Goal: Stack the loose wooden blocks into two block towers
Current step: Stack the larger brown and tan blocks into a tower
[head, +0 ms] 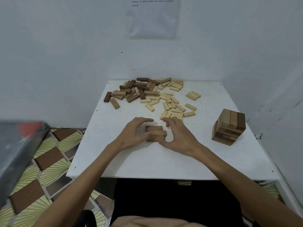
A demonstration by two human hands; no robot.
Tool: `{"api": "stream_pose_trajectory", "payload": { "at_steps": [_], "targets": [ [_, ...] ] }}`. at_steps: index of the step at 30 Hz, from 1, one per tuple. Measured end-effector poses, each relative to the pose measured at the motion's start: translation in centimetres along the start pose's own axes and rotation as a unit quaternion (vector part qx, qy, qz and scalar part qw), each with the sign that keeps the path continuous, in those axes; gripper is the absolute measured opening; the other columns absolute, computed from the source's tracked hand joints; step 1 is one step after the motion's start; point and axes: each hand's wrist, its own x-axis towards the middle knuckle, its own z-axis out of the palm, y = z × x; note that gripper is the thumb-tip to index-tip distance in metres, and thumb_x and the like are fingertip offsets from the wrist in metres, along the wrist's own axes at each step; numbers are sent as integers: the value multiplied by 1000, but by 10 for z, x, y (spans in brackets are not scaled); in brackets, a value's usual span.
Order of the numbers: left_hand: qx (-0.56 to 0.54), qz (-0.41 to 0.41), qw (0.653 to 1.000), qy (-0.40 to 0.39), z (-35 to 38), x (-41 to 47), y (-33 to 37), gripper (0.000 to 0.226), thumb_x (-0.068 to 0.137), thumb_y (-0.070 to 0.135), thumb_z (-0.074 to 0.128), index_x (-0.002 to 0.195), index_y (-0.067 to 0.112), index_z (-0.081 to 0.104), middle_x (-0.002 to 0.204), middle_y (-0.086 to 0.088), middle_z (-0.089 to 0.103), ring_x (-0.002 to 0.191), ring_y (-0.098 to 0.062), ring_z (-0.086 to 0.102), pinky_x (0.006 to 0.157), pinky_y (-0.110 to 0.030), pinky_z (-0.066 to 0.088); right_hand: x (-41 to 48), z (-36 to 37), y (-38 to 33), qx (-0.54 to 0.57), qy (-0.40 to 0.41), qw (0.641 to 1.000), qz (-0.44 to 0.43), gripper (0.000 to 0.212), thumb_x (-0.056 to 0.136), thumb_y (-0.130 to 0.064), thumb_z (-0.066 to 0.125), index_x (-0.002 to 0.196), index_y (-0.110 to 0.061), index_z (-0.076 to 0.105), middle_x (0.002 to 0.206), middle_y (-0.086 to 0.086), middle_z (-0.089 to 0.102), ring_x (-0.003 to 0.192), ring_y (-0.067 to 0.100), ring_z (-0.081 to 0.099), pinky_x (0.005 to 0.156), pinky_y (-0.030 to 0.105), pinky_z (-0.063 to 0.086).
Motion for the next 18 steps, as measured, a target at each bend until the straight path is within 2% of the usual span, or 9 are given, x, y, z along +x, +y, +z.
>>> {"api": "stream_pose_trajectory", "payload": {
  "at_steps": [2,5,7,10,12,15,18],
  "targets": [
    [81,0,996,-26,-3,-1,-3,79,77,67,77,145,35,52,137,17,49,130,-8,40,108,-33,36,6,-6,-1,-41,-44,998,8,88,86,-51,76,157,-25,32,119,-16,38,118,5,39,95,27,42],
    [192,-33,978,-80,-8,-2,-6,107,62,90,62,151,34,41,119,14,46,112,-11,39,100,-35,38,17,-14,-3,-46,-126,991,25,88,86,-52,75,157,-23,34,109,-17,46,110,7,43,96,31,44],
    [189,-53,974,-108,-12,-1,-5,104,63,87,63,150,34,42,111,13,52,105,-10,46,95,-36,44,26,-17,-2,-52,-157,986,32,89,83,-53,77,156,-22,37,104,-14,53,106,9,49,95,35,48],
    [153,-49,979,-121,-14,3,2,79,77,61,80,143,30,51,106,13,59,99,-9,54,90,-32,48,35,-20,-4,-46,-177,983,32,86,79,-48,81,151,-20,44,100,-12,58,100,12,57,92,36,53],
    [137,-41,981,-134,-14,7,7,68,81,48,83,138,24,57,103,13,60,94,-8,55,84,-26,46,40,-19,-4,-46,-185,981,28,83,78,-46,82,148,-19,47,100,-10,61,99,11,59,91,35,54],
    [139,-36,978,-151,-17,13,13,63,81,44,83,135,21,60,98,15,59,87,-1,55,74,-19,40,47,-20,-4,-55,-200,978,35,78,77,-47,83,143,-20,51,100,-9,60,97,10,56,85,31,51],
    [134,-58,975,-165,-20,16,15,68,81,44,84,139,21,58,97,12,61,85,-4,56,78,-25,47,53,-20,-3,-56,-213,974,49,77,75,-49,85,140,-23,53,98,-11,59,100,11,51,85,32,48]
  ]
}}
